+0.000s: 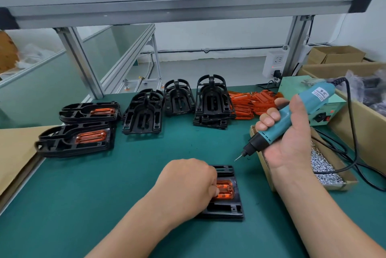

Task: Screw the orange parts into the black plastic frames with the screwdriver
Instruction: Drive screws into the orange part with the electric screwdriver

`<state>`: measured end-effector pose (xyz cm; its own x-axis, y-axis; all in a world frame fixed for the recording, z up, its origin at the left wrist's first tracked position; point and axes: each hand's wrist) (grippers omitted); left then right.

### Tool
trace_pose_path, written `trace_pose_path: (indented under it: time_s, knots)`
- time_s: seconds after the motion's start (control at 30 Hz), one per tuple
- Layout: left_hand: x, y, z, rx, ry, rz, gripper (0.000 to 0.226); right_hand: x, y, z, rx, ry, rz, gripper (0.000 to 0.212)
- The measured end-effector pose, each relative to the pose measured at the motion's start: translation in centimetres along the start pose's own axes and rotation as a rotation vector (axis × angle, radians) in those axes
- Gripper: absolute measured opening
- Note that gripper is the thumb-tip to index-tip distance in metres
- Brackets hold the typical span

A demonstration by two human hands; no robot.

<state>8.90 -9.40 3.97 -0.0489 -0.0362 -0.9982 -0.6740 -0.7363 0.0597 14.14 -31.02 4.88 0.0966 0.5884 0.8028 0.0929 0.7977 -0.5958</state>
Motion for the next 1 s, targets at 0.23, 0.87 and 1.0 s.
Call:
trace_pose_path:
  time_s: [0.23,0.87,1.0]
  knots:
    - [-0.5,-0.8,0.7,-0.056,0.133,0.372,0.025,0.2,0.0,0.0,0.01,-0.004,0.004,0.03]
    - [-1.2,-2.5,-0.1,-0.268,0.472,2.104,0.028,0.2,0.3,0.1,0.005,-0.011,-0.002,0.03]
    - [-1.1,-2.8,0.1,-0.31,0.514,2.175,0.029,0.2,0.4,0.1,0.003,-0.015,0.012,0.031]
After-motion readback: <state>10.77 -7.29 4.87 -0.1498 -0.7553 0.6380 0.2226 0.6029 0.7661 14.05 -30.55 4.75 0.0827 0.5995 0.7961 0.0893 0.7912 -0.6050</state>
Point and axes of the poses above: each hand's wrist, its own z-axis away from the middle knuckle, its own x-axis out of the palm, y = z × x, and after that the axes turned 12 degrees about x, right-handed
